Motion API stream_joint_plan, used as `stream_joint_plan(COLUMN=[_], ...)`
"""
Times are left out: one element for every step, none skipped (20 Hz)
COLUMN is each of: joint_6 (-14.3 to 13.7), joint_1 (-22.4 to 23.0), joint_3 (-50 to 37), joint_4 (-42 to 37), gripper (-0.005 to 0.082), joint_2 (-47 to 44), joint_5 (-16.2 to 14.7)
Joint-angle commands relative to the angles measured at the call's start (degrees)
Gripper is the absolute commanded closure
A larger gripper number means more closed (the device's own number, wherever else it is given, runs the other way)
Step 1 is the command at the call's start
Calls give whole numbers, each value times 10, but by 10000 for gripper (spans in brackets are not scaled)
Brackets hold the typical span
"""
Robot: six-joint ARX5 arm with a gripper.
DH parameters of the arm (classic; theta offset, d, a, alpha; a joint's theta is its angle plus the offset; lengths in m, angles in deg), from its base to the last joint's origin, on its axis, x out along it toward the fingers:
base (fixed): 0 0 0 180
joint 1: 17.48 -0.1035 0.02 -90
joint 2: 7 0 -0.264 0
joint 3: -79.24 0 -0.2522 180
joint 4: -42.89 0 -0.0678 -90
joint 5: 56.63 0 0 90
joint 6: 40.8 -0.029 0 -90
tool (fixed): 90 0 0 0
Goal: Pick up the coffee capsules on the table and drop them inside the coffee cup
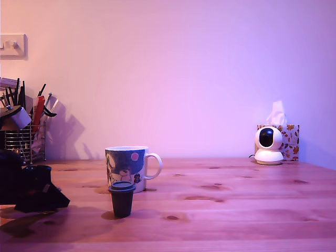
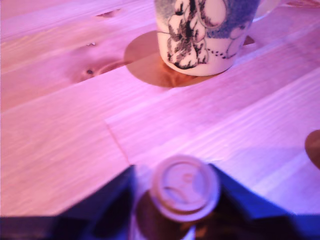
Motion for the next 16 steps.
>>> stream_joint_plan(joint_6=[2, 2, 2, 2, 2, 2, 2, 2, 2, 2, 2, 2, 2, 2, 2, 3], joint_1=[2, 2, 2, 2, 2, 2, 2, 2, 2, 2, 2, 2, 2, 2, 2, 2], joint_3=[-16, -16, -16, -16, -16, -16, -16, -16, -16, -16, -16, -16, -16, -16, -16, -16], joint_4=[29, 30, 29, 29, 29, 29, 29, 29, 28, 27, 24, 20, 15, 11, 7, 5], gripper=[451, 451, 451, 451, 451, 456, 489, 525, 542, 554, 560, 560, 560, 560, 559, 559], joint_2=[-25, -25, -25, -25, -25, -25, -25, -25, -25, -25, -25, -25, -25, -25, -24, -23], joint_5=[-2, -2, -2, -2, -2, -2, -2, -3, -5, -5, -5, -5, -5, -5, -5, -7])
